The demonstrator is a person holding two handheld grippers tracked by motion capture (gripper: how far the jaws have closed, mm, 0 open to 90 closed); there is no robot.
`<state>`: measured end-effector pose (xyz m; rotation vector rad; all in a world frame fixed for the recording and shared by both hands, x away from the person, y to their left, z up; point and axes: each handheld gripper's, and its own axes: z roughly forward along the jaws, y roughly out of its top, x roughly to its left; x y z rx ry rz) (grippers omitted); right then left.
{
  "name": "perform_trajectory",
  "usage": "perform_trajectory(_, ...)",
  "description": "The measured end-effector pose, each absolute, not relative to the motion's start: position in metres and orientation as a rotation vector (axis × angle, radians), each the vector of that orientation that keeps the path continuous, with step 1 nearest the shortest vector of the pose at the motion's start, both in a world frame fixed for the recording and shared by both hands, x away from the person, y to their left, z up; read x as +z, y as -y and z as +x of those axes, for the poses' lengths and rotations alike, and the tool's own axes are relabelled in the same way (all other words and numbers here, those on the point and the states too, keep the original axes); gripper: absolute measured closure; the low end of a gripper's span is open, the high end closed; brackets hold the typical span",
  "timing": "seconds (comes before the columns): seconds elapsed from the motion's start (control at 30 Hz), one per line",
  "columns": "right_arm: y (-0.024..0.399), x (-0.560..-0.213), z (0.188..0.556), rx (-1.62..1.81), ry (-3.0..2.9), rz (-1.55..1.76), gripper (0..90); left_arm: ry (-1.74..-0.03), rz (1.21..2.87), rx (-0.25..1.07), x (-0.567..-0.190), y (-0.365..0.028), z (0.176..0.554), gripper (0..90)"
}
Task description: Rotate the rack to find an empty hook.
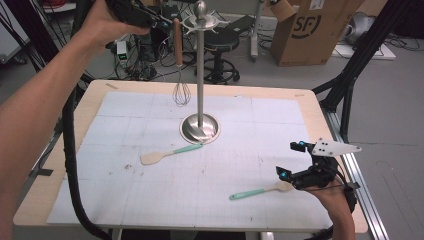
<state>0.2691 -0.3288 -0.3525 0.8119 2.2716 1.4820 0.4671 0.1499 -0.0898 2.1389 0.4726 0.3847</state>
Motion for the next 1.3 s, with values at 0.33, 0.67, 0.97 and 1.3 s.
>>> perform_trajectory(0.33, 0.328, -0.353, 0.269, 1.481, -2.278, 0.815, 0.0, -0.432, 2.139, 0.37, -0.085, -0.147, 0.457, 90.0)
perform_trajectory(0.67, 0.329, -0.354, 0.269, 1.496, -2.267, 0.821, 0.0, -0.41, 2.152, 0.386, -0.073, -0.142, 0.424, 90.0)
perform_trajectory(0.97, 0.325, -0.353, 0.268, 1.506, -2.272, 0.801, 0.0, -0.404, 2.164, 0.399, -0.068, -0.132, 0.398, 90.0)
perform_trajectory(1.3, 0.323, -0.352, 0.267, 1.522, -2.273, 0.783, 0.0, -0.409, 2.17, 0.383, -0.074, -0.115, 0.396, 90.0)
